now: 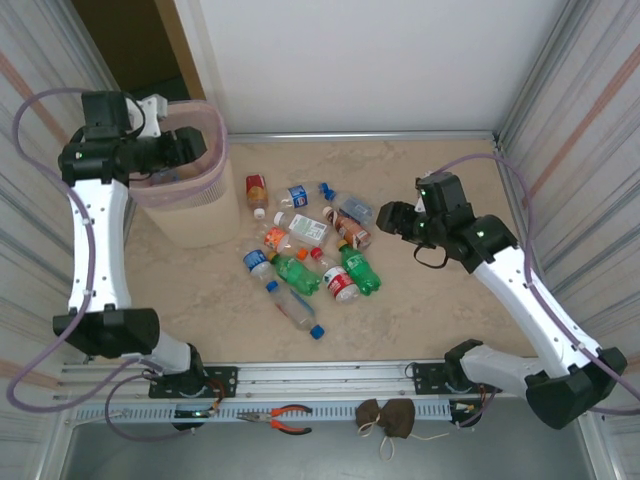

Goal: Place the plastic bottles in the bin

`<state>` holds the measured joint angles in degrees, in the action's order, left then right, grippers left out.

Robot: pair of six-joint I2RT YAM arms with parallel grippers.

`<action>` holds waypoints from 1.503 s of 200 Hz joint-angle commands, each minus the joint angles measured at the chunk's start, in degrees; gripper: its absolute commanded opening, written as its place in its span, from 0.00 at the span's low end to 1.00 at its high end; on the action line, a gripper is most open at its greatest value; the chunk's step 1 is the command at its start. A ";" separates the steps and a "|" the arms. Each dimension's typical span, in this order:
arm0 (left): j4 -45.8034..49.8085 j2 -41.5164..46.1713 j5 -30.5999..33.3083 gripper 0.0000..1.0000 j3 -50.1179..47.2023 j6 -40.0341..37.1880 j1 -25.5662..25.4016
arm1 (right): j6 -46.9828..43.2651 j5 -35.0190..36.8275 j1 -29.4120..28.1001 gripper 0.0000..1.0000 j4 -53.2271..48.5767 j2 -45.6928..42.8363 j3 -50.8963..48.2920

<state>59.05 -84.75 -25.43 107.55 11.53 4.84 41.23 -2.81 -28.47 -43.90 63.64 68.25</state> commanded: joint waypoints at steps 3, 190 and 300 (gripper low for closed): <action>-0.59 5.42 0.67 0.70 -5.67 2.71 -3.47 | -2.46 1.15 -1.13 0.64 -1.30 1.54 0.66; -31.82 15.53 15.70 0.71 -63.05 33.37 -24.75 | -4.92 1.41 -1.94 0.63 0.84 3.83 -0.48; -42.30 3.25 11.63 0.73 -67.00 35.05 -22.34 | -5.55 2.17 -1.99 0.64 0.66 4.72 -0.06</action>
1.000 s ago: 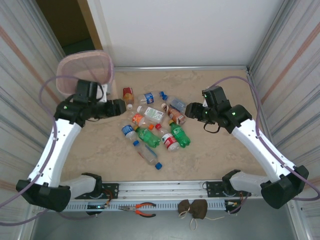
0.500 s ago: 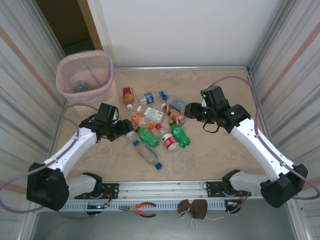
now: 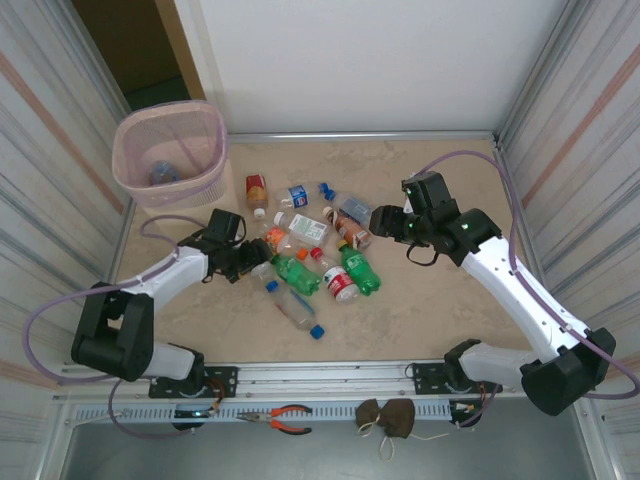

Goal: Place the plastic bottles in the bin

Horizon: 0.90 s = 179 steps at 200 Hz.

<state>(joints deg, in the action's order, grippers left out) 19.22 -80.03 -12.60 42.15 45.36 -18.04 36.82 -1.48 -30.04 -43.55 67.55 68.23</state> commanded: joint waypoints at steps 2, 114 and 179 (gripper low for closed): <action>-2.62 -1.58 -1.33 0.73 -1.71 1.31 0.51 | -1.13 0.83 -0.38 0.64 0.29 0.82 -0.07; -3.81 -0.94 -2.71 0.58 -5.33 1.93 0.47 | -0.30 1.52 -0.80 0.64 -0.57 -0.09 -0.82; 2.04 6.37 -2.30 0.55 -3.82 0.88 0.54 | -0.08 2.20 -1.43 0.64 -0.77 -0.71 -0.60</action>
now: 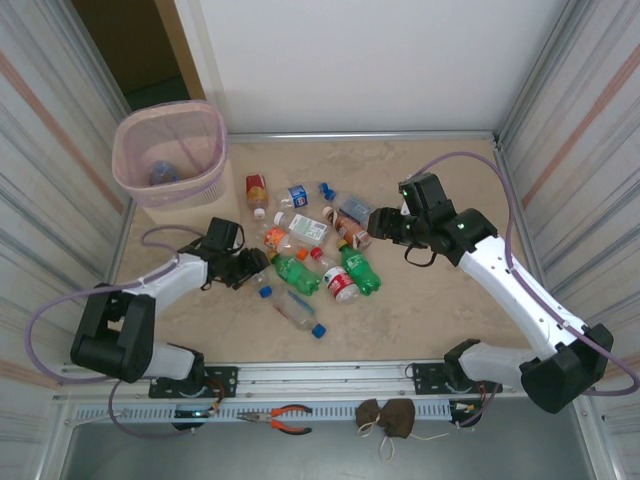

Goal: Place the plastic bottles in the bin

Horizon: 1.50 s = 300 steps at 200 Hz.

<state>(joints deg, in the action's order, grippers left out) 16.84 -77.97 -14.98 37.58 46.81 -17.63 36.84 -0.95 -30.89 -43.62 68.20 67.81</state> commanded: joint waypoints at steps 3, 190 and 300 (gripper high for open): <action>4.94 4.86 0.09 0.55 0.97 -0.69 0.06 | -0.10 1.75 -0.64 0.64 -0.84 -1.40 -0.19; 32.19 14.71 0.23 0.54 43.73 -12.28 2.58 | -2.55 4.67 -0.92 0.64 -2.09 -4.37 3.81; 18.09 -2.43 0.28 0.56 56.40 8.62 22.62 | -4.92 5.35 0.16 0.64 -1.27 -2.15 6.95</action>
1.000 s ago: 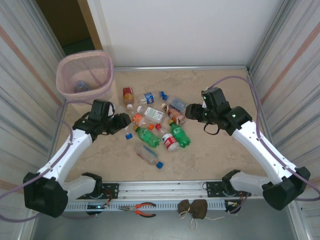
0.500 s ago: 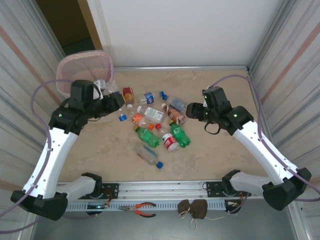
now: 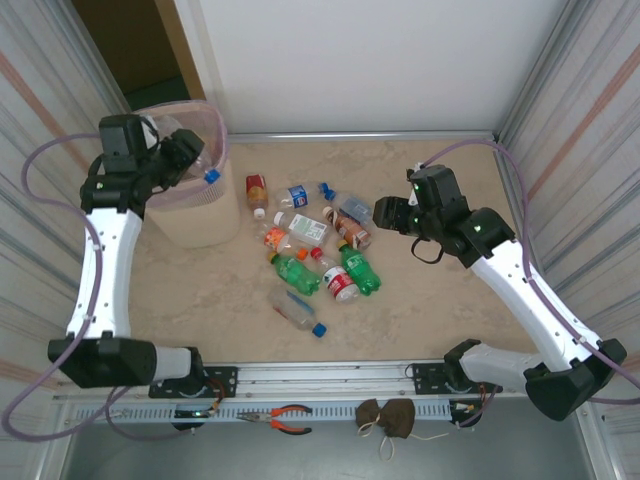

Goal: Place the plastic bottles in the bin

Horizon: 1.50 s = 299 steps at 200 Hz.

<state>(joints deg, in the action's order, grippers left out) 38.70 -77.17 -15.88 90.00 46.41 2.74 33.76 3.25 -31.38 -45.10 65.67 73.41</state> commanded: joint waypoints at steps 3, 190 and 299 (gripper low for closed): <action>-3.56 -3.87 1.76 0.56 4.37 10.13 2.45 | -1.81 1.10 0.69 0.64 0.24 0.34 1.32; 0.50 -31.73 15.13 0.65 14.63 37.93 5.04 | -1.59 0.89 4.19 0.64 1.24 0.21 -1.95; 0.59 -26.72 14.46 0.79 15.62 35.85 4.58 | -1.78 0.03 4.56 0.64 1.51 0.16 -1.65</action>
<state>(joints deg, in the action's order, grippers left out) 37.63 -107.50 -1.69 105.60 82.39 7.11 33.74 3.20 -27.27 -44.62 66.30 71.77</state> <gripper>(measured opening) 0.789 0.642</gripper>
